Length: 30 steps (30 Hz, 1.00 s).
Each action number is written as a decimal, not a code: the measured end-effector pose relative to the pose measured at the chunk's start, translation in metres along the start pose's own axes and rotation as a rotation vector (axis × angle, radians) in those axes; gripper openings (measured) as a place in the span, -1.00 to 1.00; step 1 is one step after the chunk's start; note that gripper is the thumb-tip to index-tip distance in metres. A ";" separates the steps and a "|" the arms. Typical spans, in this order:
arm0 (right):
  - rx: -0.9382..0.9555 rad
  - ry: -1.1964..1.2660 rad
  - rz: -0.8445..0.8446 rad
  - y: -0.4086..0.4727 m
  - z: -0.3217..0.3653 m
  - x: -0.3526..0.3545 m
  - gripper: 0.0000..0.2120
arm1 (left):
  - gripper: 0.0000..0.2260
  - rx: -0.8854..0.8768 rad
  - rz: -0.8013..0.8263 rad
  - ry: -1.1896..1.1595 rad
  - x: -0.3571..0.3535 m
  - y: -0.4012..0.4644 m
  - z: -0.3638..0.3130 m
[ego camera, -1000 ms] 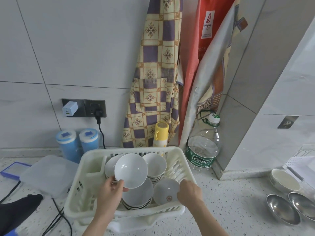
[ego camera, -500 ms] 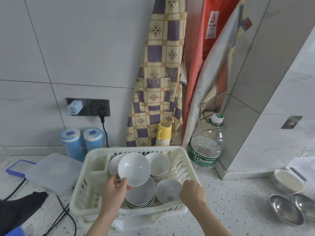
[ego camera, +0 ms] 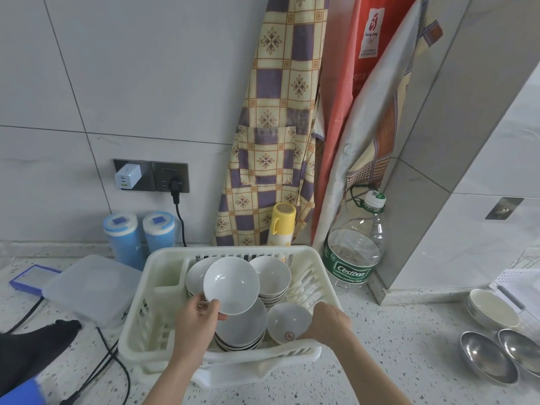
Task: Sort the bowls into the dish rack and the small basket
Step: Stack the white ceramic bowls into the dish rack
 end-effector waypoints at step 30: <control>0.070 -0.136 -0.056 -0.005 0.007 0.015 -0.42 | -0.85 0.088 0.018 -0.022 -0.003 0.002 0.001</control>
Point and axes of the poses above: each hand's wrist, its own y-axis towards the middle knuckle, its own x-axis out of the back of the hand, z = x × y, the point moved 6 cm from there along y, towards the middle knuckle, and after that the axes turned 15 degrees about -y, right-handed, at the moved point
